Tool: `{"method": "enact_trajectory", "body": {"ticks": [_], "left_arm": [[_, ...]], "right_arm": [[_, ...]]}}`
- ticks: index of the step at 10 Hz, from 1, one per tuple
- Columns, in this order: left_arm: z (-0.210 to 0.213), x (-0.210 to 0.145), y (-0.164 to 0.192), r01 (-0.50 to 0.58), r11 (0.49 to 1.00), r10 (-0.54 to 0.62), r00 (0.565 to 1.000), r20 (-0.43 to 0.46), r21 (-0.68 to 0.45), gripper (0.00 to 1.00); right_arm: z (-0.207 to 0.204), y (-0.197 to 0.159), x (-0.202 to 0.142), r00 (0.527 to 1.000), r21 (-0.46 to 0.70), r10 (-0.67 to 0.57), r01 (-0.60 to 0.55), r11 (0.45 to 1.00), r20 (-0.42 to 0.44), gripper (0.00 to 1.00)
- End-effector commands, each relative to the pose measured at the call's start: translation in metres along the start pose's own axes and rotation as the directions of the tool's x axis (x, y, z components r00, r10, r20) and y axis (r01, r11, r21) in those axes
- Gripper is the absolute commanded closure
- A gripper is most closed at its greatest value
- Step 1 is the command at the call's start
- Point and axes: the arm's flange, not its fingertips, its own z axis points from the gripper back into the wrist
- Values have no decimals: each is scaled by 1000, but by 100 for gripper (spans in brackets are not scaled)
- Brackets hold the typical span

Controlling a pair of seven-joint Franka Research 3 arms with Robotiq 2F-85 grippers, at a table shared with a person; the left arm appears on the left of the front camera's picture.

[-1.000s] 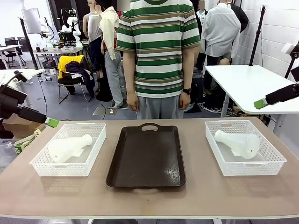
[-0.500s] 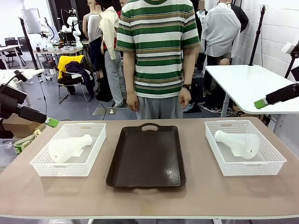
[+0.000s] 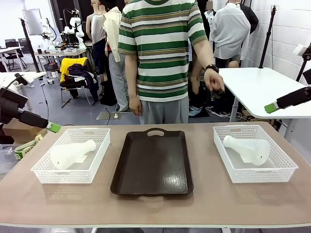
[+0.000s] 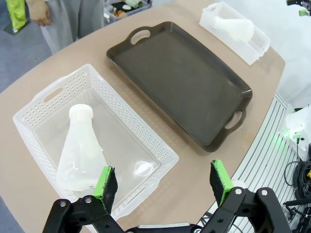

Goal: Prepare the laboratory tools.
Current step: Pick up the Big flask that the person points to.

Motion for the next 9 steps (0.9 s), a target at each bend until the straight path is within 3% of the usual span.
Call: {"method": "enact_trajectory", "body": {"ticks": [1, 9], "left_arm": [[-1, 0, 4, 17, 1000, -17, 1000, 11, -19, 0], [-1, 0, 4, 17, 1000, -17, 1000, 11, -19, 0]], "right_arm": [[-1, 0, 0, 1000, 18, 0, -1, 1000, 6, 0], [-1, 0, 0, 1000, 18, 0, -1, 1000, 6, 0]]}}
